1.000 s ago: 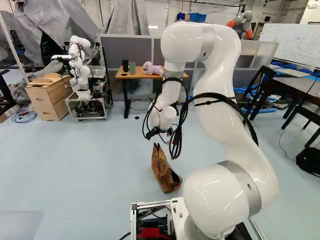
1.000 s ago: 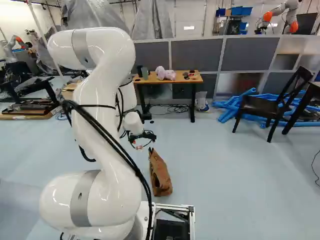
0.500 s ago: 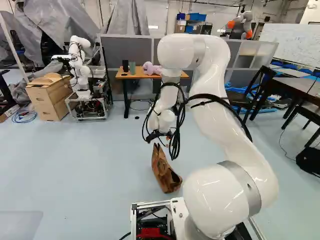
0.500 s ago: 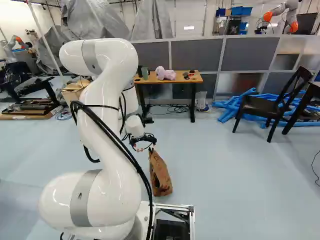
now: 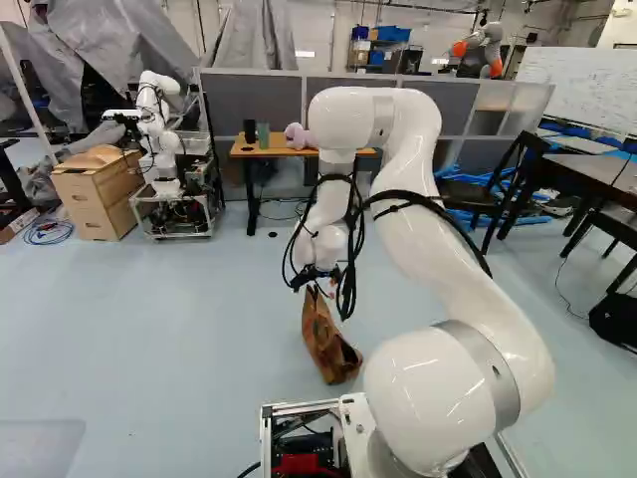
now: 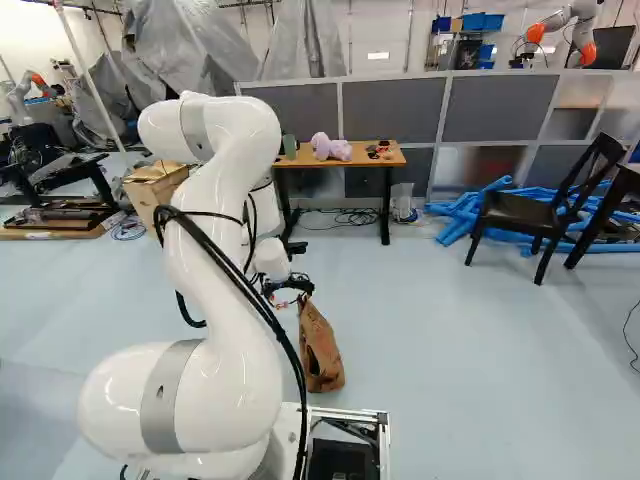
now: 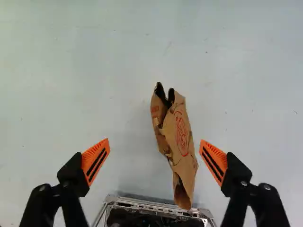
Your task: Pick up the bag on the ground and place it on the table
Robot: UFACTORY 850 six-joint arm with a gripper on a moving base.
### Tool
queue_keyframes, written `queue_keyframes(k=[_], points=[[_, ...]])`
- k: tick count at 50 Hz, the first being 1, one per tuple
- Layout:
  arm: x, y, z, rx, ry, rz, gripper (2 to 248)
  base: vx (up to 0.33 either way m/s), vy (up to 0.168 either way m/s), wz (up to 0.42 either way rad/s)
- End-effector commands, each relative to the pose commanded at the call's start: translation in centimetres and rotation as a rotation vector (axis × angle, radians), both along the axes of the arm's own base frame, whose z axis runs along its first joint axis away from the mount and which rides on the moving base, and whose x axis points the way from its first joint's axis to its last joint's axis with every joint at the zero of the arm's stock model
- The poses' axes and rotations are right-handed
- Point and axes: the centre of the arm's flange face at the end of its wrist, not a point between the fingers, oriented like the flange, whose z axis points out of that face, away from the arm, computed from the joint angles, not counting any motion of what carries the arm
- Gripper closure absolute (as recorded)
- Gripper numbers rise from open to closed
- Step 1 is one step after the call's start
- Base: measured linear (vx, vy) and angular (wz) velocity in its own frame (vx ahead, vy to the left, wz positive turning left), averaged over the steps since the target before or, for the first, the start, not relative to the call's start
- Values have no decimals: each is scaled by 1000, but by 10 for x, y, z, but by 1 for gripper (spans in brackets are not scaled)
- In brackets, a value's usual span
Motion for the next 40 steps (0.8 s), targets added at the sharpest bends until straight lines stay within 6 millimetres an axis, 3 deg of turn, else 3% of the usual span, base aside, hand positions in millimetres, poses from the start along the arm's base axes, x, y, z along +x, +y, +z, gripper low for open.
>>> queue_keyframes(k=[40], points=[[-2,-10,-57,-10,67,-20,3,0,0,0]])
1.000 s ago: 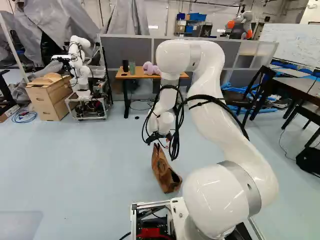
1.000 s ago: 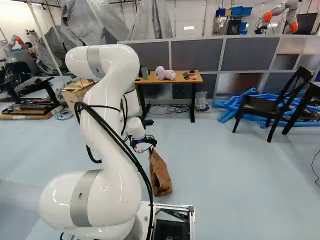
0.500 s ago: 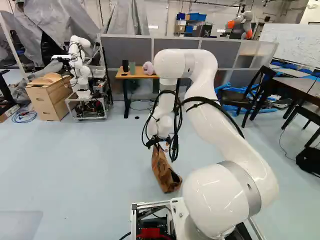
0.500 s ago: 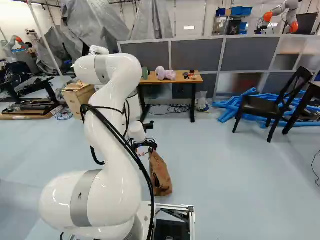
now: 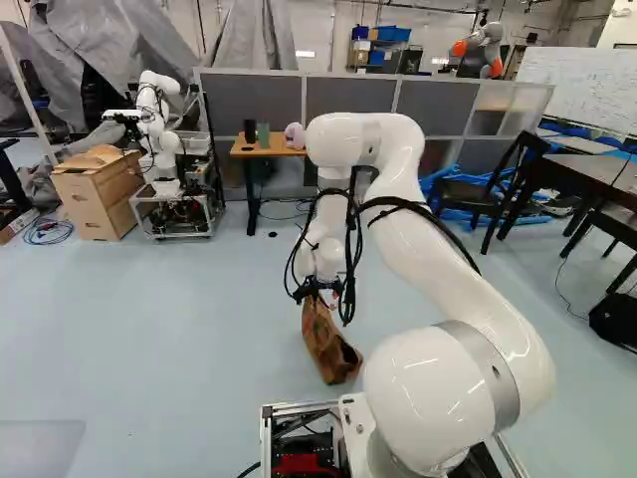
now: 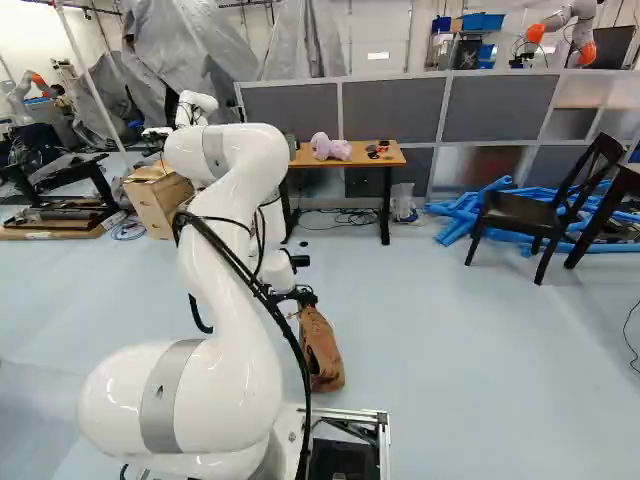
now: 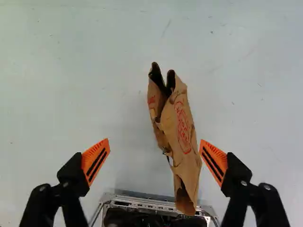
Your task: Pick up the bag on the ground and place it on the table
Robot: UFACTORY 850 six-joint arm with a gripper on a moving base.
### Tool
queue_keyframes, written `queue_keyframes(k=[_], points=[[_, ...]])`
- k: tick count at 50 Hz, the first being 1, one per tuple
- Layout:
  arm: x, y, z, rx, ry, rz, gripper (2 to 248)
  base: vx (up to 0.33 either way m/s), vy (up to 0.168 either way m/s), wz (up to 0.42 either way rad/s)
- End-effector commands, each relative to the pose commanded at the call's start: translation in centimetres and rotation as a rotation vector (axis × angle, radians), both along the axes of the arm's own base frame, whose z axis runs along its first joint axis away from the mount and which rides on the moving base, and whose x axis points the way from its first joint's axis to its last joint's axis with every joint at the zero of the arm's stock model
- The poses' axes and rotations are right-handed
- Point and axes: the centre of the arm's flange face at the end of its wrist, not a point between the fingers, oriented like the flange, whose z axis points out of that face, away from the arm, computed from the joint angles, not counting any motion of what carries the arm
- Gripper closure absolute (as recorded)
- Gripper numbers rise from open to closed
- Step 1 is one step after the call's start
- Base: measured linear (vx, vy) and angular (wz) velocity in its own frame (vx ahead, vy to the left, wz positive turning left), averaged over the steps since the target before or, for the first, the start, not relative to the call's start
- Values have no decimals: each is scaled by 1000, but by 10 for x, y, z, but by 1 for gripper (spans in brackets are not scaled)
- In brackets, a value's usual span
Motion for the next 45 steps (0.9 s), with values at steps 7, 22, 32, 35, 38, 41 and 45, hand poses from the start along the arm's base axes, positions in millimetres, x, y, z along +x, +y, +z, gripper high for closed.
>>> queue_keyframes(k=[7,22,32,35,38,41,45], points=[[-1,-3,-10,-2,11,-5,3,0,0,0],[-3,-9,-32,-5,34,-18,3,0,0,0],[-2,-12,-47,-6,45,-25,3,0,0,0],[-1,-12,-52,-6,48,-25,3,0,0,0],[-1,-12,-56,-6,50,-25,3,0,0,0],[0,-12,-60,-7,52,-26,3,0,0,0],[0,-12,-66,-7,55,-26,3,0,0,0]])
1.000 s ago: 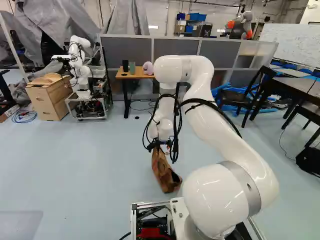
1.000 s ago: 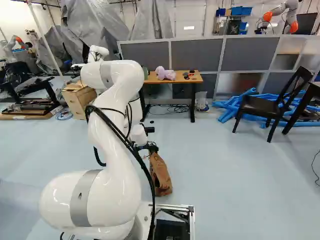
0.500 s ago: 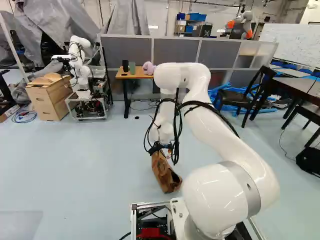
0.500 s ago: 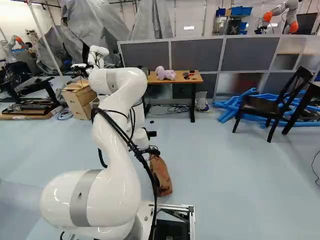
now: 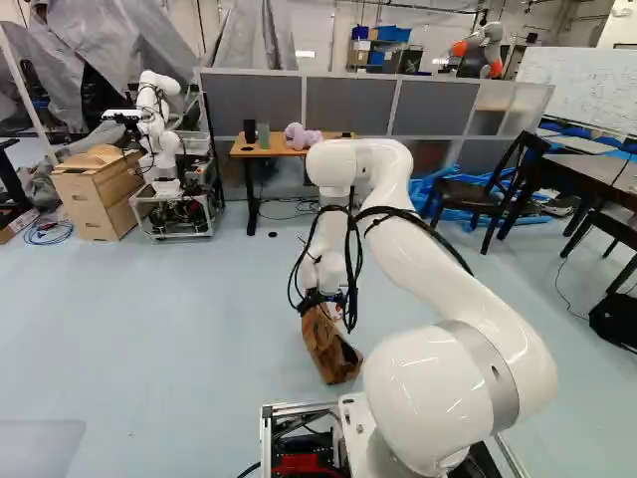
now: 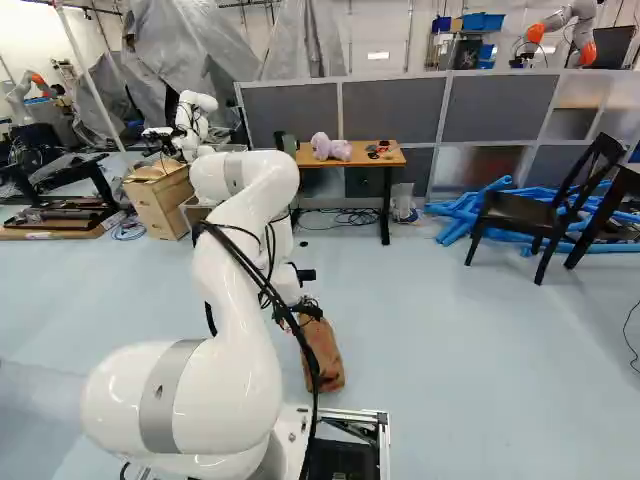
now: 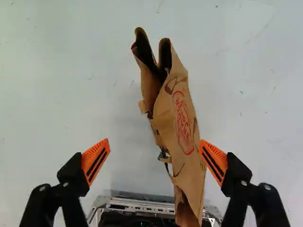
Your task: Pick up the bag on the ground and place it on the table
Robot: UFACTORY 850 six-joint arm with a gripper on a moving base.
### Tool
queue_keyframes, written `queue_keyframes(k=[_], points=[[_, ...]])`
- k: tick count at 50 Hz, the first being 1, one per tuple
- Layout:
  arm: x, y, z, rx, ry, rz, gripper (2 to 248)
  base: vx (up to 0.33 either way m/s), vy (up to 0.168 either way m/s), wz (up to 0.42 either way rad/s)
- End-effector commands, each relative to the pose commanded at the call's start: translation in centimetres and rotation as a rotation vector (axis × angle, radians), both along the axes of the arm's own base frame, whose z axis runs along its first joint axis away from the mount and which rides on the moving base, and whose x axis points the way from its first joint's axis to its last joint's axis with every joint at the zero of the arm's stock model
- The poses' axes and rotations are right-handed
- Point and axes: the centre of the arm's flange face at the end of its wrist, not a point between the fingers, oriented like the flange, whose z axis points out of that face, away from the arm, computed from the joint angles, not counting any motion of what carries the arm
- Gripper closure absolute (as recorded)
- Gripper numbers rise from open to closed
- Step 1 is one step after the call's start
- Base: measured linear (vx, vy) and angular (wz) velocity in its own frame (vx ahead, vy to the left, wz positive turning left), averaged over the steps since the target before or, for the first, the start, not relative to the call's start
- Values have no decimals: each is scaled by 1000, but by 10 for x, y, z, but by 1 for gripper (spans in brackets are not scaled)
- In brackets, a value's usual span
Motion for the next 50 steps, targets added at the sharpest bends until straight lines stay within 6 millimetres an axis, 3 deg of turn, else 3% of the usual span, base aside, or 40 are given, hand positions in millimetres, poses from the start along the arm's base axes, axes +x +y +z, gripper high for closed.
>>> queue_keyframes(k=[17,35,50], points=[[2,0,-25,-2,11,6,3,0,0,0],[4,0,-53,-34,17,160,3,0,0,0],[5,1,-75,-39,23,185,3,0,0,0]])
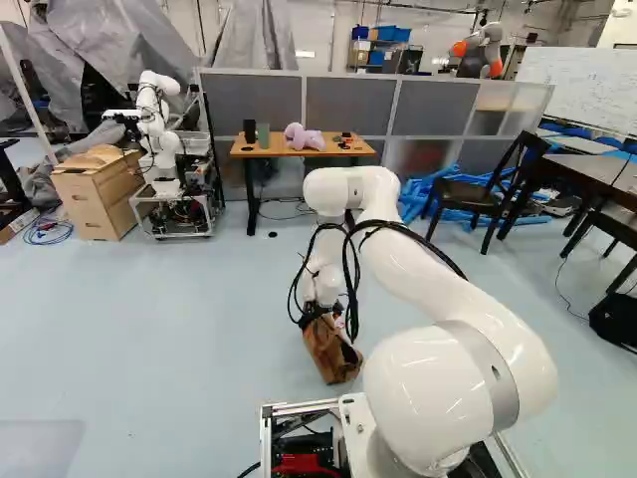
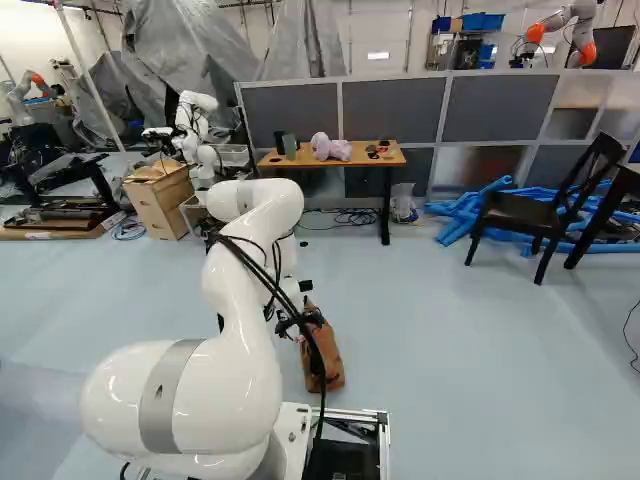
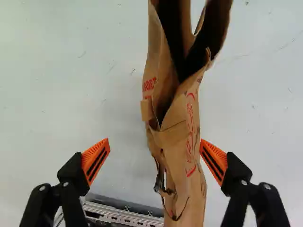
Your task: Pick up the bag on the ground and place it on the table
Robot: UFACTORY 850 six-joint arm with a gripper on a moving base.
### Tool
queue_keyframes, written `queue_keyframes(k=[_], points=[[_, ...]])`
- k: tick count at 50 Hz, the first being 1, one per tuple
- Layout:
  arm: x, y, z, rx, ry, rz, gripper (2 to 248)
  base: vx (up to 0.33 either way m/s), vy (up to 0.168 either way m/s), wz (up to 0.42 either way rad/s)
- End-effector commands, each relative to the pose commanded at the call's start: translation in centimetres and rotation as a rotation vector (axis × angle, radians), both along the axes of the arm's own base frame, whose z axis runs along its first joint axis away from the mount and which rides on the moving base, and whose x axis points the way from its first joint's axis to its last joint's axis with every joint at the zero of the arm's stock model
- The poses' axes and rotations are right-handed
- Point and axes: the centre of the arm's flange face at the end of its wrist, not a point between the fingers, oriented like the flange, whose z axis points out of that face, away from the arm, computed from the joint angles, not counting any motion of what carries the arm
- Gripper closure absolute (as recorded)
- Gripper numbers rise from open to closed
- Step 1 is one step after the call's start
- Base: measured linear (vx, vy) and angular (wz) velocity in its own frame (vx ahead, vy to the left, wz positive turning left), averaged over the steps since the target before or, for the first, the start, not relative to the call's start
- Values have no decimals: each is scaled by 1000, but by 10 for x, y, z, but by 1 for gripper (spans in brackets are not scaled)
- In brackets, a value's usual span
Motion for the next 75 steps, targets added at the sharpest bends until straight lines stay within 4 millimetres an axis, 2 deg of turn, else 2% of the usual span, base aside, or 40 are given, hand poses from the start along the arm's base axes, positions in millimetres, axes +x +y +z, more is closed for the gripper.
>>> queue_keyframes(k=[44,45,49,50,54,55,60,61,65,66,70,71,75], points=[[1,0,-64,-1,9,0,5,0,0,0],[1,0,-65,-1,9,0,37,0,0,0],[1,0,-66,-1,9,0,37,0,0,0],[1,0,-66,-1,9,0,75,0,0,0],[1,0,-66,-1,9,0,75,0,0,0],[1,0,-66,-1,9,0,112,0,0,0],[1,0,-66,-1,9,0,112,0,0,0],[1,0,-66,-1,9,0,150,0,0,0],[1,0,-64,-1,9,0,150,0,0,0],[1,0,-63,-1,9,0,188,0,0,0],[1,0,-58,-1,9,0,188,0,0,0],[1,0,-57,-1,9,0,223,0,0,0],[1,0,-51,-1,8,0,223,0,0,0]])
